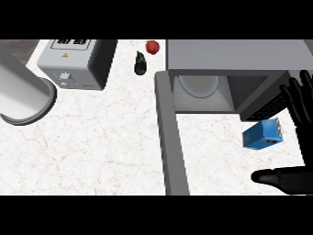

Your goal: Pick up the milk, place it into the microwave and close the microwave

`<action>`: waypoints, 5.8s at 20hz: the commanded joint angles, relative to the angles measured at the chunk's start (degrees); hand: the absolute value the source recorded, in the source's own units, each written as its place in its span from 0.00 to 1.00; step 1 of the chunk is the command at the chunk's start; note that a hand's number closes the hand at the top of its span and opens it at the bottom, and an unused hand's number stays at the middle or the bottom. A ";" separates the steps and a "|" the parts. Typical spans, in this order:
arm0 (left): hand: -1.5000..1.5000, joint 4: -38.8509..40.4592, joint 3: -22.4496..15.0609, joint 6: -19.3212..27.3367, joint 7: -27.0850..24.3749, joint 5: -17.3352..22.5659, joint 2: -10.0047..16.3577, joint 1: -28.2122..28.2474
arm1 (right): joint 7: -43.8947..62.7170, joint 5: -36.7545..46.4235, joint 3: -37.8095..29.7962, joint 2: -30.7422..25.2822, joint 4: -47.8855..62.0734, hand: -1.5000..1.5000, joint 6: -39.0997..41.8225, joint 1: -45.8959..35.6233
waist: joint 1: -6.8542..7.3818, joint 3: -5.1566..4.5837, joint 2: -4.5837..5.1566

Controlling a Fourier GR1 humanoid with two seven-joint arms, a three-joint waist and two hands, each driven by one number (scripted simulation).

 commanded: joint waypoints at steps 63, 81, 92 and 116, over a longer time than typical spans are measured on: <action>0.00 -1.60 1.61 -6.71 -4.48 4.93 -0.30 8.60 | -60.88 10.65 -8.07 -12.15 80.79 1.00 29.20 -12.63 | 1.26 0.22 0.31; 0.00 -0.46 4.02 -8.52 -6.98 6.97 -0.59 10.33 | -59.89 8.42 -7.67 -7.50 70.27 1.00 10.03 -14.28 | 0.17 -0.03 -0.17; 0.00 -1.11 4.45 -7.91 -4.32 7.95 -0.86 11.05 | -48.07 7.39 -0.96 -2.53 50.09 1.00 7.86 -10.40 | -0.58 -0.11 -0.43; 0.00 8.45 12.80 -14.15 -6.34 13.14 2.21 5.17 | -37.21 16.89 -2.38 0.29 73.34 1.00 -9.87 -42.55 | 2.31 0.01 0.80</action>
